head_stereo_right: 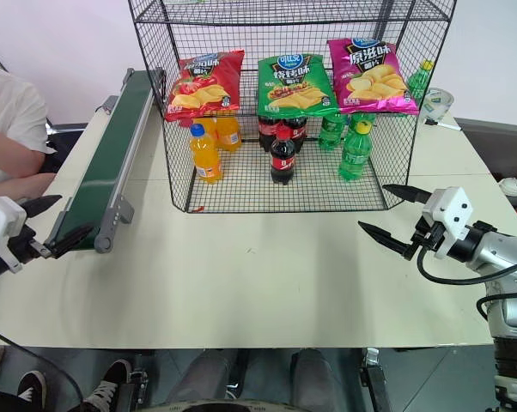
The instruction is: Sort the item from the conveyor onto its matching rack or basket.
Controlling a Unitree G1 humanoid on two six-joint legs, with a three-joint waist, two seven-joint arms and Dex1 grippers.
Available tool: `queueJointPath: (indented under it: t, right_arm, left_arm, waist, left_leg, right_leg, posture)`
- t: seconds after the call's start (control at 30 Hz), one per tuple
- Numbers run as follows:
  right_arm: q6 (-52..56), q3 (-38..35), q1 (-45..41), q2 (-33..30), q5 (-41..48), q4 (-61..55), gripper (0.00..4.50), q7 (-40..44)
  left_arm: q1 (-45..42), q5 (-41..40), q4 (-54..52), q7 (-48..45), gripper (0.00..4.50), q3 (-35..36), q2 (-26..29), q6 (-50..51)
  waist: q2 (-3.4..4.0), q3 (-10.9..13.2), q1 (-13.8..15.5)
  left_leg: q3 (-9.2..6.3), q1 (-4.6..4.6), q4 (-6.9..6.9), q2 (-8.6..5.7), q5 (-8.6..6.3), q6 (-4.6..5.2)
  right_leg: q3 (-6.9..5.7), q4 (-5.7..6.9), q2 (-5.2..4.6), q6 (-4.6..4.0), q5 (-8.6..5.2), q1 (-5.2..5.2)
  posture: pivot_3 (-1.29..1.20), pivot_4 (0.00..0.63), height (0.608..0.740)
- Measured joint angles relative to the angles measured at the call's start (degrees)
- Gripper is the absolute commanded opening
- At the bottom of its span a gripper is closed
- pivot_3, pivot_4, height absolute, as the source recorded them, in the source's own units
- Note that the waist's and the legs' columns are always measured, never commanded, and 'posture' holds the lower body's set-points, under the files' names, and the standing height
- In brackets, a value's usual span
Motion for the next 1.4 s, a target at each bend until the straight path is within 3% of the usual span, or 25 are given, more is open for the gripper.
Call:
queueJointPath:
  t: [1.4]
  right_arm:
    - [-2.4,1.9,-1.4,0.1,-1.7,3.6,4.5,1.5]
  left_arm:
    - [0.2,-1.5,1.4,-1.7,4.46,-0.4,0.2,-1.8]
  waist:
    - [0.0,0.0,0.0]
  left_leg:
    - [0.0,0.0,-0.11,0.0,0.0,0.0]
  right_leg:
    - [0.0,-0.05,-0.01,-0.01,-0.01,-0.03]
  posture:
    - [0.0,0.15,0.74]
